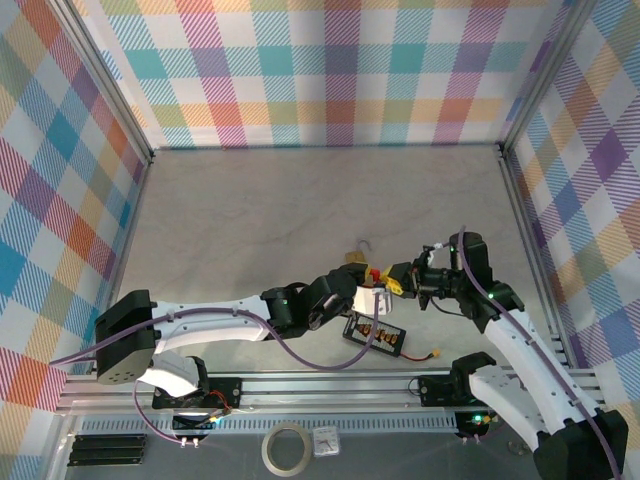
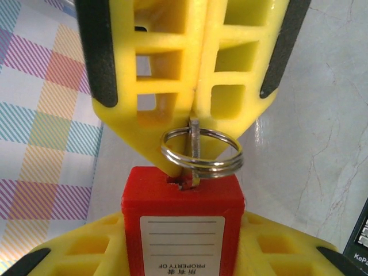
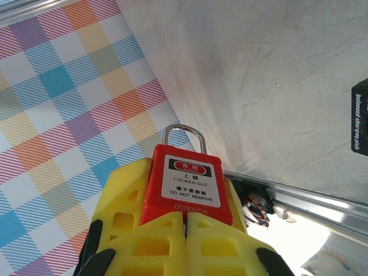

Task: Unlock with the key

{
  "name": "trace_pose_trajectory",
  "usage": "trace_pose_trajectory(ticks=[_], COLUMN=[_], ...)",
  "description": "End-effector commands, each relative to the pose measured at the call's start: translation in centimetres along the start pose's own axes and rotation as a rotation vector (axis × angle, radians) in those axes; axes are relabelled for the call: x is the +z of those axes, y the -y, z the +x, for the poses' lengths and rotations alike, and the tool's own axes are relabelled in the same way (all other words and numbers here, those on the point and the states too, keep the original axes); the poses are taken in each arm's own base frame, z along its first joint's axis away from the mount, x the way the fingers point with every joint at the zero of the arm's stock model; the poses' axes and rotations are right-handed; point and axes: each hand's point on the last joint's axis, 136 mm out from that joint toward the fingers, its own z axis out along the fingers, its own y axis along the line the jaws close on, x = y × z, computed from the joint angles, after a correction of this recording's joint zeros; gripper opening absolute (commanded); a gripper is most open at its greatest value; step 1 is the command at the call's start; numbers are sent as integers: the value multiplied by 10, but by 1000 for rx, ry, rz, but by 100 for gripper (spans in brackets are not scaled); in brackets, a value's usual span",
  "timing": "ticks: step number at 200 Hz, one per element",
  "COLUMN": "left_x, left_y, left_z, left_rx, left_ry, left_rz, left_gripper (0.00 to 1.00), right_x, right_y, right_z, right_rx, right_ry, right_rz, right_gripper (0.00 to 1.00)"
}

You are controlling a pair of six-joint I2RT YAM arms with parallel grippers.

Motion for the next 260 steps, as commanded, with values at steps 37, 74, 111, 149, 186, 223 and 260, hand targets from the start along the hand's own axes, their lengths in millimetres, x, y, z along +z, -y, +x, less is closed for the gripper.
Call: trace_pose_trajectory(ticks=[37, 74, 111, 149, 186, 223, 260], left_x=[-24, -26, -28, -37, -49, -56, -50], left_y=[-23, -11, -4, -5, 3, 0, -3], left_z=[-44, -30, -23, -24, -24, -31, -34], left_rx=[-228, -263, -268, -305, -323, -369, -402], left_ry=[171, 125, 100, 109, 96, 119, 119], left_rz=[139, 222, 267, 337, 470, 539, 552], left_gripper=[0, 0, 0, 0, 0, 0, 0], right_x=[-33, -46, -54, -63, -63, -55, -46], right_y=[10, 13, 7, -3, 0, 1, 4], right_z=[0, -11, -19, -12, -5, -4, 9], right_rx=[-83, -146, -265, -572, -741, -724, -722], right_ry=[49, 115, 164, 174, 184, 195, 99], right_rz=[71, 92, 131, 144, 100, -3, -55], right_gripper=[51, 66, 70, 71, 72, 83, 82])
